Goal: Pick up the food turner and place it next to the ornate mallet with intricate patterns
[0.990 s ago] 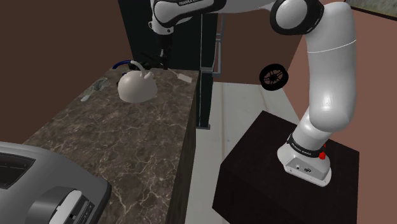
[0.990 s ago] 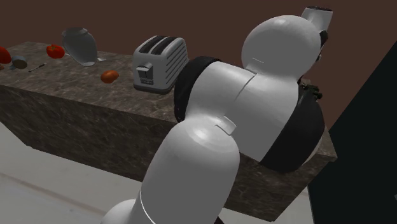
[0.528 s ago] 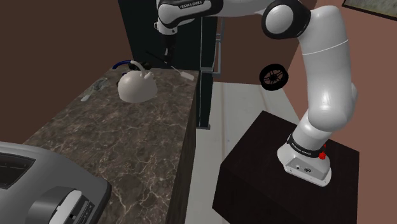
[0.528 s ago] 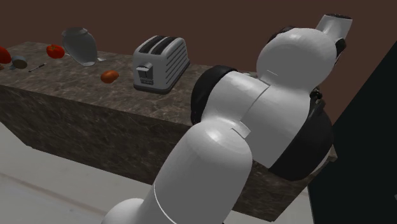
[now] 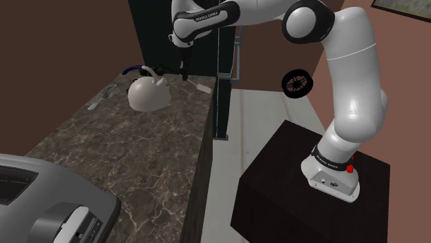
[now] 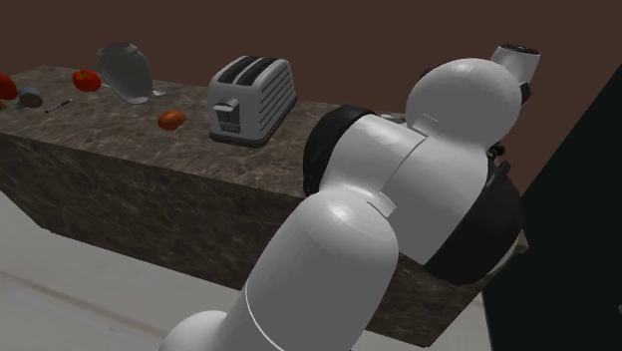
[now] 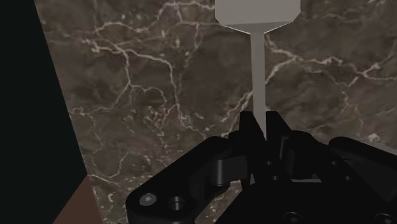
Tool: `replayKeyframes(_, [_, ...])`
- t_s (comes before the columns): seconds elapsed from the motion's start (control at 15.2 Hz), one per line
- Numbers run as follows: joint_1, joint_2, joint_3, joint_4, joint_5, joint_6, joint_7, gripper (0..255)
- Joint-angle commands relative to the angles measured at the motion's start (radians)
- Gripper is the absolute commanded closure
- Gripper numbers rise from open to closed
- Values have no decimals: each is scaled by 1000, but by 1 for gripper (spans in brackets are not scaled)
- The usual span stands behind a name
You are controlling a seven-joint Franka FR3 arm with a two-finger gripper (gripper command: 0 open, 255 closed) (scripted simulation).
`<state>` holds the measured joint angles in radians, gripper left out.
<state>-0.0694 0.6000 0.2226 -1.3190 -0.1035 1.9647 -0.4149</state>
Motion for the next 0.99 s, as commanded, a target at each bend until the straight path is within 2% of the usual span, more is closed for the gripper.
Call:
replayKeyframes(0.0, [0, 8, -1, -17, -2, 26, 2, 255])
replayKeyframes(0.46, [0, 35, -5, -67, -8, 102, 5, 255])
replayKeyframes(0.92, [0, 35, -5, -67, -8, 102, 5, 255])
